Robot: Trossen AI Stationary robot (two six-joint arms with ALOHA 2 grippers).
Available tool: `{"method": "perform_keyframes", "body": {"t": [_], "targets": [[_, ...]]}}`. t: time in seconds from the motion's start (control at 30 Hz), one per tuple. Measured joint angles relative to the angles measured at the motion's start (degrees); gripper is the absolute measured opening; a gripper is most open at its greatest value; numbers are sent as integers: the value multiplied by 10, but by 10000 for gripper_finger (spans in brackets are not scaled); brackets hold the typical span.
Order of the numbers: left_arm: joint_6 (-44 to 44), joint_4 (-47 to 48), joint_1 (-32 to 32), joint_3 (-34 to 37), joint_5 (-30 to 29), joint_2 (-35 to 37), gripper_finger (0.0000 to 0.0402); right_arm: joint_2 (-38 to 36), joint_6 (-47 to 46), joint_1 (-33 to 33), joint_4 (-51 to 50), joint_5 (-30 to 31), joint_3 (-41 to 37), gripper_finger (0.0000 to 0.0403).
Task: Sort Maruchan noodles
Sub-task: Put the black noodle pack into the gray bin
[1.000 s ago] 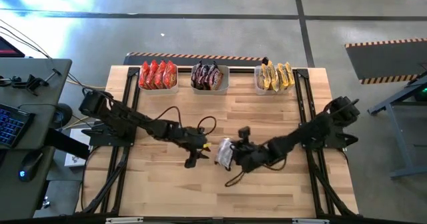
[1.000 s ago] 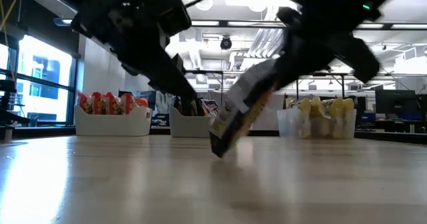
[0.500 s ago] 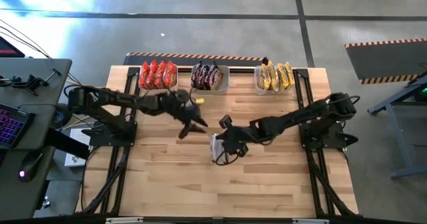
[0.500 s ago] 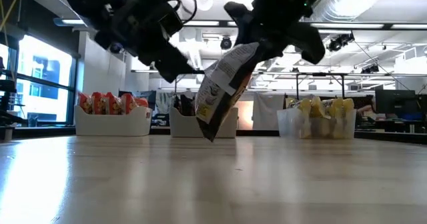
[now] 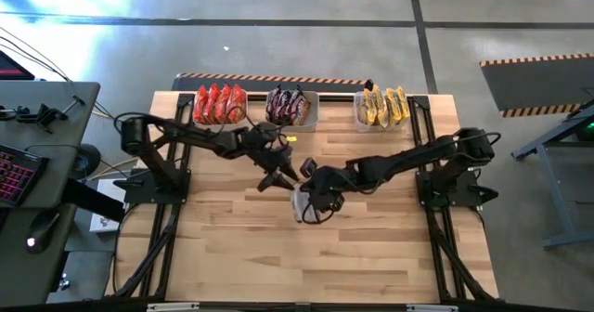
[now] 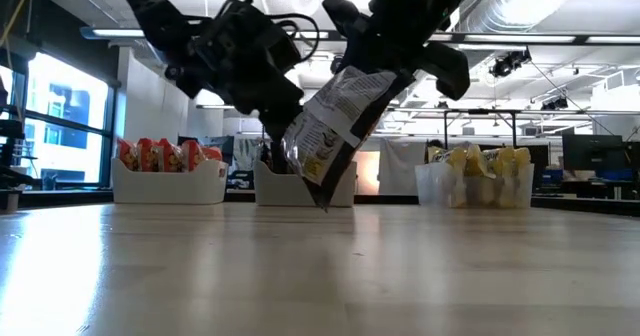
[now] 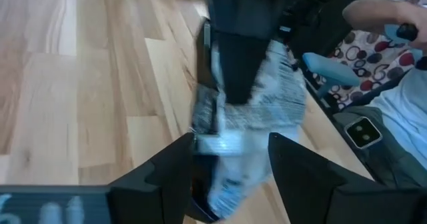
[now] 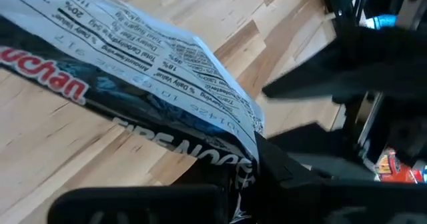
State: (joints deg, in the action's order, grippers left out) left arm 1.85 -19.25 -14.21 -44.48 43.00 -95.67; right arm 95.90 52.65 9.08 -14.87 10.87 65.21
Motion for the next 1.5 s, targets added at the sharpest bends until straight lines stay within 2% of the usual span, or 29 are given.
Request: {"method": "perform_keyframes", "body": {"t": [0.2,0.37,0.5,0.63,0.8,0.87,1.0,1.1,1.17,1.23,1.27,1.33,1.43,1.5], "targets": [[-6,1,5,-29,17,-25,192,0,4,4,1,0,0,14],[-43,14,21,-33,25,-30,184,0,10,4,2,2,0,14],[-61,29,29,-33,23,-30,155,0,15,9,10,7,0,14],[-72,31,30,-33,25,-30,104,0,13,13,25,18,0,20],[-100,40,31,-32,26,-30,28,0,-10,23,36,69,0,62],[-110,43,28,-32,25,-30,9,0,-39,23,36,99,0,83],[-116,47,21,-32,24,-30,10,-1,-127,23,18,205,1,121],[-131,54,19,-32,23,-30,4,-15,-201,23,-49,274,1,142],[-139,56,17,-32,18,-30,3,-34,-267,20,-107,298,1,151],[-144,57,15,-32,12,-30,3,-59,-351,11,-157,286,0,156],[-145,57,15,-32,6,-30,3,-75,-397,3,-172,261,-1,157],[-145,53,15,-32,-18,-30,2,-100,-498,-20,-191,182,-6,158],[-146,44,15,-32,-44,-30,2,-121,-647,-55,-177,29,-19,158],[-151,41,15,-32,-52,-29,1,-123,-712,-66,-158,-48,-35,158]]}}
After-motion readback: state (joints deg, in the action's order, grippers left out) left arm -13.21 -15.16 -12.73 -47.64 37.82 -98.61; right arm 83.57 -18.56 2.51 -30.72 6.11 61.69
